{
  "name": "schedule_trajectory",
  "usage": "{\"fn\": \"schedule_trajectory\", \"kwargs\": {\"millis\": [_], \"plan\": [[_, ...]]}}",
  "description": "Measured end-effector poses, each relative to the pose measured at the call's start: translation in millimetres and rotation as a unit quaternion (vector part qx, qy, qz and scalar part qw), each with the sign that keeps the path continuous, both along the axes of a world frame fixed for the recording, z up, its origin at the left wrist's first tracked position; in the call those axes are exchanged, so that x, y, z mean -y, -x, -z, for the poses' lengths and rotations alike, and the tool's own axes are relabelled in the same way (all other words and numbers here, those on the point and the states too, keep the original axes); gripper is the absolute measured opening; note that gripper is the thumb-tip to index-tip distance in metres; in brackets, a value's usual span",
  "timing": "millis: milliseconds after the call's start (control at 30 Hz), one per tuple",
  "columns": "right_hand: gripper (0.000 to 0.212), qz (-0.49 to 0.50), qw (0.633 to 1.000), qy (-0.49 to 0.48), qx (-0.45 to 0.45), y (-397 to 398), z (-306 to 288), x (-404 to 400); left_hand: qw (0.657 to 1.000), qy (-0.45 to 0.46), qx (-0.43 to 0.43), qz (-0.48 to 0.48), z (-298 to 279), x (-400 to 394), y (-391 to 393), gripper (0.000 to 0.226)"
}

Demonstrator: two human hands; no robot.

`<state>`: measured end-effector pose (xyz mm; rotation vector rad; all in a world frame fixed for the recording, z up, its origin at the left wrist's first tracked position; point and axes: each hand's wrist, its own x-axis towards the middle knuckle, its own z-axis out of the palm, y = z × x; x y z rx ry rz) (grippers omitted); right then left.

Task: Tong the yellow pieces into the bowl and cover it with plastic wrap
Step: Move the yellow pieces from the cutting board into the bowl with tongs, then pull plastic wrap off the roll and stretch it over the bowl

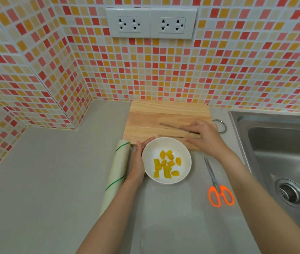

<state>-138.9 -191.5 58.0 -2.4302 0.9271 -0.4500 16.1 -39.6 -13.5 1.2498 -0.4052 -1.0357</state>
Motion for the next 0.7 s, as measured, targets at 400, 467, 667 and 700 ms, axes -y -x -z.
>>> {"fn": "schedule_trajectory", "kwargs": {"millis": [400, 467, 667, 700], "plan": [[0.042, 0.278, 0.960, 0.015, -0.027, -4.7, 62.7, 23.7, 1.000, -0.002, -0.002, 0.008, 2.1, 0.5, -1.4, 0.053], [0.042, 0.271, 0.962, 0.028, -0.021, -4.9, 65.4, 22.3, 1.000, -0.002, 0.002, 0.009, 3.4, 0.2, -1.6, 0.053], [0.044, 0.251, 0.966, 0.060, -0.025, 0.0, 70.5, 20.5, 1.000, -0.007, 0.016, 0.014, 2.8, -0.5, -2.6, 0.051], [0.045, 0.247, 0.967, 0.058, -0.025, 0.5, 70.0, 20.5, 1.000, -0.011, 0.016, 0.016, 2.0, -1.0, -3.4, 0.051]]}}
